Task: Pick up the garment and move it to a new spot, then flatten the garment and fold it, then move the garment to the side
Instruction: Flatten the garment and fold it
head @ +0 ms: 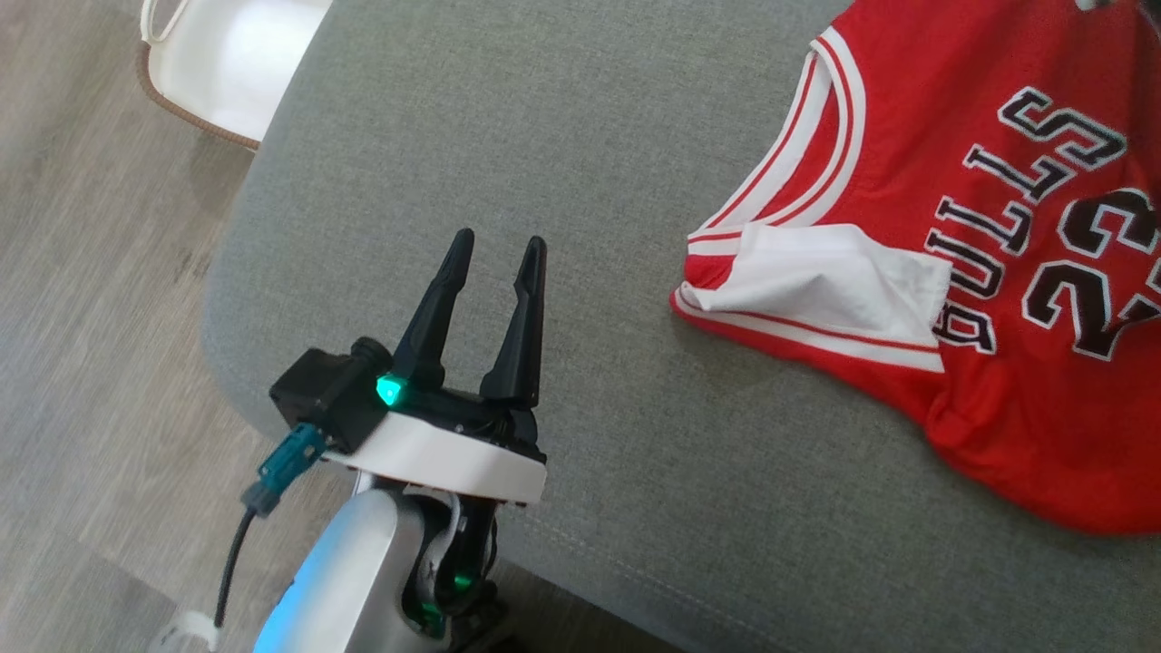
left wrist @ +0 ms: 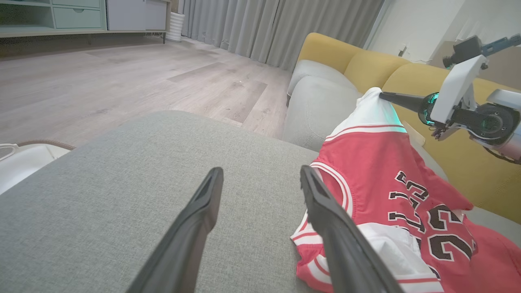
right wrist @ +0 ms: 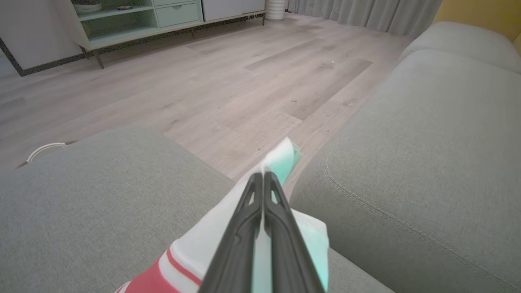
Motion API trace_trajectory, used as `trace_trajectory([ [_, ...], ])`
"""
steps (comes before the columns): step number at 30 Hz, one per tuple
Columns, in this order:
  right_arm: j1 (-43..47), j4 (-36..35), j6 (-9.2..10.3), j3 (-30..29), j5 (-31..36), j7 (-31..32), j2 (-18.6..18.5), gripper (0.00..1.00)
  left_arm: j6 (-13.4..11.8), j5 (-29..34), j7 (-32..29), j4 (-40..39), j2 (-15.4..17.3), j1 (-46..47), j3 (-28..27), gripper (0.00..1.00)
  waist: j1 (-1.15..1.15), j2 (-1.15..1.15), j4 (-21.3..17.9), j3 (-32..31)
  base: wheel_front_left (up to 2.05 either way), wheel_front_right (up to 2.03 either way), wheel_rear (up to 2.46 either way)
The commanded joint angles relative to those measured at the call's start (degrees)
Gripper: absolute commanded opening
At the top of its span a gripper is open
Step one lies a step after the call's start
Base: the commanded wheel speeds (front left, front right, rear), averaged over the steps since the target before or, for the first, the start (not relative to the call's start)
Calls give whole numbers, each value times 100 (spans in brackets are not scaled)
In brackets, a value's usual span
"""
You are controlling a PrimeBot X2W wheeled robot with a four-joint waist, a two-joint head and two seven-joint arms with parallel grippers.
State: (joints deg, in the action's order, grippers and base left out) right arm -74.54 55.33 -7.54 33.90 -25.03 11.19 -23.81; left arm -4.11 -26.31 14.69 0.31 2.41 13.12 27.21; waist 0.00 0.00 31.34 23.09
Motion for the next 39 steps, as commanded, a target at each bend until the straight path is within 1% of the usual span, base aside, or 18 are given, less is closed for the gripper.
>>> trace_trajectory([
  [1,-189,10,5,-25,97,-263,230,0,-32,48,30,-199,47,92,-189,100,0,0,6,-35,0,0,0],
  [2,-261,135,5,-52,141,-453,287,0,-35,58,30,-202,47,81,-195,100,0,0,2,-50,0,0,0],
  [3,-317,244,5,-57,184,-636,351,8,-40,69,30,-204,47,72,-204,100,0,0,-8,-64,0,0,0],
  [4,-355,369,5,-69,215,-789,414,96,-47,81,30,-204,47,61,-216,100,0,0,-29,-85,0,0,0],
  [5,-386,498,5,-76,245,-907,478,100,-56,96,30,-203,47,48,-233,100,0,0,-61,-108,0,0,0],
  [9,-481,1015,5,-120,409,-1281,625,100,-59,190,30,-222,47,41,-323,100,0,0,-268,-225,0,0,0],
  [13,-382,1445,5,-256,444,-1521,728,100,-50,326,30,-231,47,65,-465,100,0,0,-577,-450,0,0,0],
  [17,-1,1542,5,-304,376,-1924,830,100,-12,513,30,-244,47,64,-642,100,0,0,-981,-768,0,0,0],
  [18,136,1518,5,-319,319,-2057,876,100,0,564,30,-250,47,53,-697,100,0,0,-1097,-853,0,0,0],
  [19,136,1518,5,-319,319,-2057,876,100,0,564,30,-250,47,53,-697,100,0,0,-1097,-853,0,0,0],
  [21,438,1437,5,-355,191,-2279,940,100,27,673,30,-264,47,23,-820,100,0,0,-1343,-1013,0,0,0],
  [25,1193,1056,5,-379,-29,-2529,1045,100,94,871,30,-277,47,-56,-1067,100,0,0,-1841,-1311,0,0,0],
  [30,2301,344,5,-759,-262,-2611,1122,100,169,1045,30,-292,47,-231,-1304,100,0,0,-2396,-1589,0,0,0],
  [31,2803,-59,5,-1043,-215,-2615,1127,100,187,1066,30,-302,47,-314,-1355,100,0,0,-2557,-1666,0,0,0],
  [34,3658,-653,5,-1654,-39,-2617,1245,100,216,1097,30,-298,47,-430,-1396,100,0,0,-2772,-1764,0,0,0],
  [36,4250,-1006,5,-2030,176,-2617,1434,100,224,1103,30,-293,47,-509,-1419,100,0,0,-2889,-1819,0,0,0],
  [39,5030,-1324,5,-2545,478,-2618,1762,100,231,1098,30,-281,47,-627,-1426,100,0,0,-3021,-1897,0,0,0],
])
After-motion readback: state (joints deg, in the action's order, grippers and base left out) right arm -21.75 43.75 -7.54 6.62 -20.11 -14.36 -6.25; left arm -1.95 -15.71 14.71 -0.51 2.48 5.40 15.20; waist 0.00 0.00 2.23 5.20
